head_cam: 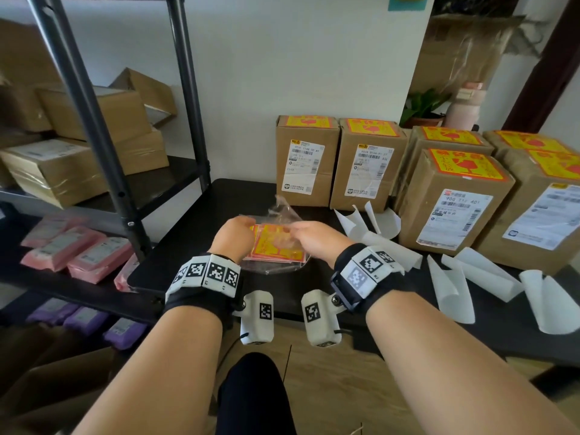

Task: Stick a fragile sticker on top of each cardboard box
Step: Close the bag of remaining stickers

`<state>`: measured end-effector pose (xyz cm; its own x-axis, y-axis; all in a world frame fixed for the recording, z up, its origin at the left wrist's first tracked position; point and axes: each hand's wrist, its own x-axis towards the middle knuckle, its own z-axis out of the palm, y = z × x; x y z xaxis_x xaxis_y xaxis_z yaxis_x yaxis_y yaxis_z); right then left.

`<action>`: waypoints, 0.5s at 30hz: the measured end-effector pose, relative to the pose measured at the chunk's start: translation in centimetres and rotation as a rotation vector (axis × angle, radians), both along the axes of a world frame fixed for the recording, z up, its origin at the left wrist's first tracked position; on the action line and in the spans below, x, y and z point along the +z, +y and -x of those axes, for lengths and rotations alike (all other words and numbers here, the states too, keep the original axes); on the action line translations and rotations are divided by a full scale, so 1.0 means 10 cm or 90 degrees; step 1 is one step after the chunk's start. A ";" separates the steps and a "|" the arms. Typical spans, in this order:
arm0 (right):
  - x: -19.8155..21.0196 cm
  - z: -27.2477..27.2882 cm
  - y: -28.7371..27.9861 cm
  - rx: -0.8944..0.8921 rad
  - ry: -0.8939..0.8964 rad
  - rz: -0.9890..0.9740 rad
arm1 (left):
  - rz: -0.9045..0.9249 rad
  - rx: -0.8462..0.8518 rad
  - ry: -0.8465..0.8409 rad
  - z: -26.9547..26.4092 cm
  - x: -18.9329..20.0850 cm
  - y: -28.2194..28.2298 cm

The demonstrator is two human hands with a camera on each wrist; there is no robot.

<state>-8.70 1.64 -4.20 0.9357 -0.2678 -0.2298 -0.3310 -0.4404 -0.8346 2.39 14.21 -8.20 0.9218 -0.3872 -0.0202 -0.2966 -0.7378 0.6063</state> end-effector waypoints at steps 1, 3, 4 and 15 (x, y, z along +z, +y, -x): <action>-0.02 -0.05 0.02 0.018 0.015 0.028 | 0.085 0.026 0.025 -0.03 0.00 0.03; -0.03 -0.12 0.11 0.033 0.050 0.060 | 0.253 0.067 0.092 -0.03 0.02 0.07; -0.05 -0.16 0.14 0.035 0.066 0.073 | 0.300 0.078 0.120 -0.02 0.04 0.08; -0.12 -0.22 -0.15 -0.090 -0.022 0.020 | 0.001 0.074 0.003 -0.13 -0.06 0.02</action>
